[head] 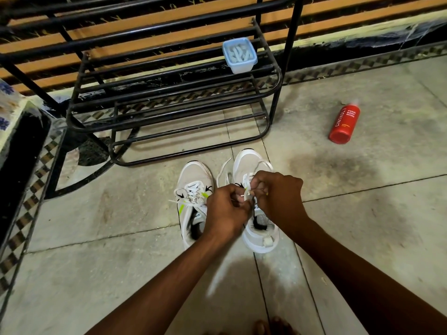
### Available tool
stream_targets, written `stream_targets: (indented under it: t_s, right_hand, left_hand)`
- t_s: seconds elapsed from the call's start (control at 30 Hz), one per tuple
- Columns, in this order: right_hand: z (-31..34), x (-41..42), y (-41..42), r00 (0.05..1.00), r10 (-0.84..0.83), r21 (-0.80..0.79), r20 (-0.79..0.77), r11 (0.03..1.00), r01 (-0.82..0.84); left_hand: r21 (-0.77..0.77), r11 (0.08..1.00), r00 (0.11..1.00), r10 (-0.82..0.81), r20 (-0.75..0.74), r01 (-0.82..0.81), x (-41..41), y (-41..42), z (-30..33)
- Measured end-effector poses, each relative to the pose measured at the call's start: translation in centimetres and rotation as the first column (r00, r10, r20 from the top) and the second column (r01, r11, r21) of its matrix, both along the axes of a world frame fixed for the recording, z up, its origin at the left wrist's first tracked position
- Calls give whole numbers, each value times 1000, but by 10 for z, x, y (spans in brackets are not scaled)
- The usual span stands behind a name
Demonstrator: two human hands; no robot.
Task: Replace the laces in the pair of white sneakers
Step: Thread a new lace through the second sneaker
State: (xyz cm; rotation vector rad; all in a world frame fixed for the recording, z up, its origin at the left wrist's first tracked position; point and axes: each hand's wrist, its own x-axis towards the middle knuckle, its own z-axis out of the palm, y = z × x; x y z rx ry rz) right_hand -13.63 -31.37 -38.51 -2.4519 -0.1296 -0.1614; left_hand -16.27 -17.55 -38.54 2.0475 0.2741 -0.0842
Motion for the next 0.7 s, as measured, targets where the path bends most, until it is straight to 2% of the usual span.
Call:
stream_targets:
  t_s: [0.17, 0.27, 0.33, 0.43, 0.53, 0.6, 0.7]
  right_hand:
    - [-7, -2, -2, 999, 9, -2, 53, 1000, -9]
    - [-16, -7, -11, 989, -31, 192, 143, 981, 3]
    - [-25, -12, -17, 986, -90, 274, 137, 960, 50]
    - [-34, -18, -23, 996, -58, 225, 66, 973, 42]
    - [-40, -22, -27, 996, -32, 179, 86, 984, 17]
    - [-44, -24, -26, 994, -60, 185, 88, 982, 43]
    - [-48, -25, -24, 992, -82, 213, 93, 975, 60]
  left_hand:
    - [-75, 997, 1000, 15, -19, -16, 0, 8, -10]
    - [-181, 983, 999, 10, -32, -16, 0, 9, -12]
    - [-171, 985, 1000, -19, -20, 16, 4, 8, -13]
    - [-144, 986, 996, -86, -15, 83, 14, 10, -13]
    - [-24, 993, 991, -117, 60, 119, 18, 14, -9]
    - [-8, 997, 987, -80, 138, 82, 19, 18, -3]
    - [-45, 999, 987, -1, 162, 9, 28, 30, 8]
